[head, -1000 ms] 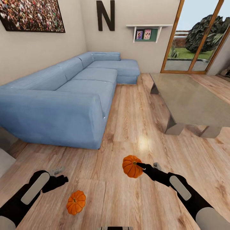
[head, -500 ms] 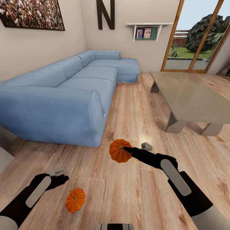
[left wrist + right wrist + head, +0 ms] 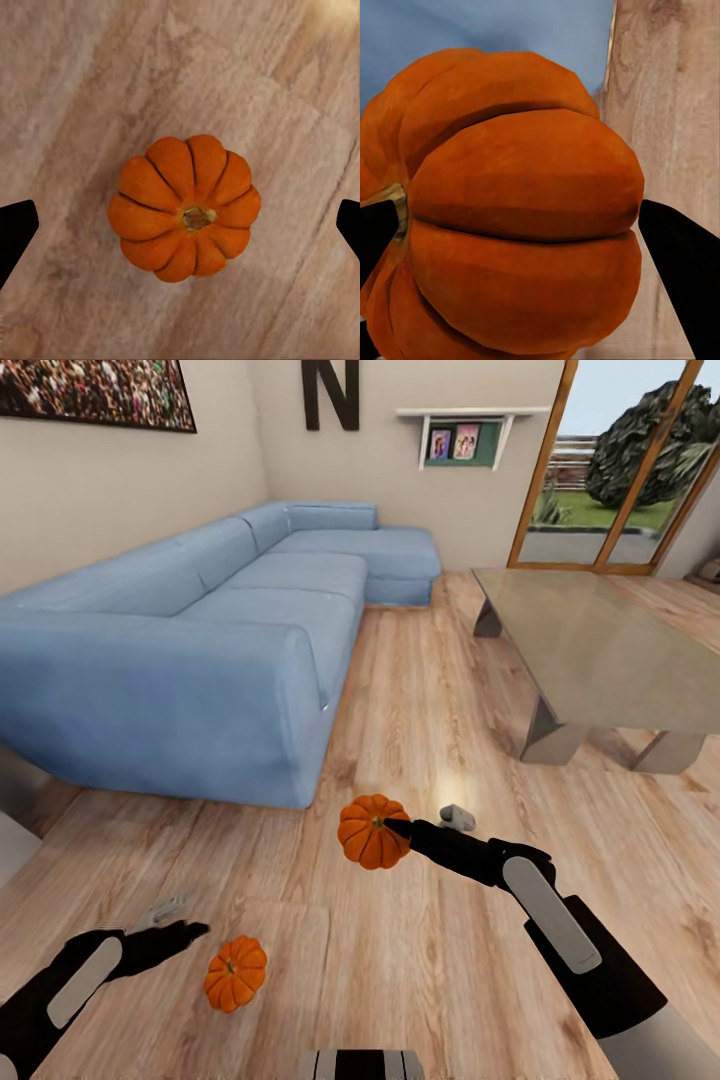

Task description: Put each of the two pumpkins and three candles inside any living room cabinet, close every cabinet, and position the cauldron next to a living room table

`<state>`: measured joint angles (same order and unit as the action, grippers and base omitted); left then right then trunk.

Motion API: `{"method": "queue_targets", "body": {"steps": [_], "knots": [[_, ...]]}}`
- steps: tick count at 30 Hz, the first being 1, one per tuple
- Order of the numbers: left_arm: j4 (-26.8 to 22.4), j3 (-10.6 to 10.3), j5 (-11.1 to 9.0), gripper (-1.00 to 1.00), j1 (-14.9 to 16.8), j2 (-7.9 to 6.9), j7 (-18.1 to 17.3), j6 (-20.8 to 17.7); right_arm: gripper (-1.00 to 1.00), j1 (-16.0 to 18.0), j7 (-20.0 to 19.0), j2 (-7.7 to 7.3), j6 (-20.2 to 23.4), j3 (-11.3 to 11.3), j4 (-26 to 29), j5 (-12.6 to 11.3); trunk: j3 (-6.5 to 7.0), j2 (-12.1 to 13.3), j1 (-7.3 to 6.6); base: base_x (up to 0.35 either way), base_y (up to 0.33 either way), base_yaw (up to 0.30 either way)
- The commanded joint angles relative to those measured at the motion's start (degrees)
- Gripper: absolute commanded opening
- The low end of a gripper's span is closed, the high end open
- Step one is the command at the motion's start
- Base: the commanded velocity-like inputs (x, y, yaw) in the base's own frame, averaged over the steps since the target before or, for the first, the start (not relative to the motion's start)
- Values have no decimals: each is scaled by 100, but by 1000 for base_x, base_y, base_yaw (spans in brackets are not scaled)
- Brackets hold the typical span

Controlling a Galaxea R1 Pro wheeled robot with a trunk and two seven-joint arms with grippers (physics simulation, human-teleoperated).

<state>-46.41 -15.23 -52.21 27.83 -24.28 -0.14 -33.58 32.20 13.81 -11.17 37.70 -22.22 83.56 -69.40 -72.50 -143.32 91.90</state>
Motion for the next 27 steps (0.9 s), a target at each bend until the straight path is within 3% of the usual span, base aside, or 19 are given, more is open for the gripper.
{"method": "queue_targets", "body": {"steps": [1, 7, 12, 14, 16, 19, 27], "knots": [[34, -15, -8, 100, 3, -27, -48, 33, -100, 5, 62, -2, -10, -9, 8, -74, -27, -4, 1, 0, 0, 0], [93, -7, 0, 100, 3, -161, -494, 103, -100, 5, 61, 0, -27, -10, 3, -74, -160, -12, 16, 0, 0, 0], [170, 1, -52, 100, 10, -610, -1223, 104, -100, 5, 54, 0, -28, -10, 5, -74, -271, -18, 29, 0, 0, 0], [201, 2, -68, 100, 12, -758, -1717, 96, -100, 4, 51, 0, -37, -10, 3, -77, -315, -21, 35, 0, 0, 0], [216, 16, -61, 100, 17, -860, -1990, 72, -100, -1, 46, 0, -37, -10, 12, -81, -360, -24, 40, 0, 0, 0], [260, 160, -73, 100, 20, -986, -2100, 40, -100, -3, 44, 0, -54, -10, -1, -76, -426, -28, 47, 0, 0, 0], [290, 297, -36, 100, 21, -990, -2133, 50, -100, -3, 43, 4, -82, -7, -17, -82, -603, -39, 68, 0, 0, 0]]}}
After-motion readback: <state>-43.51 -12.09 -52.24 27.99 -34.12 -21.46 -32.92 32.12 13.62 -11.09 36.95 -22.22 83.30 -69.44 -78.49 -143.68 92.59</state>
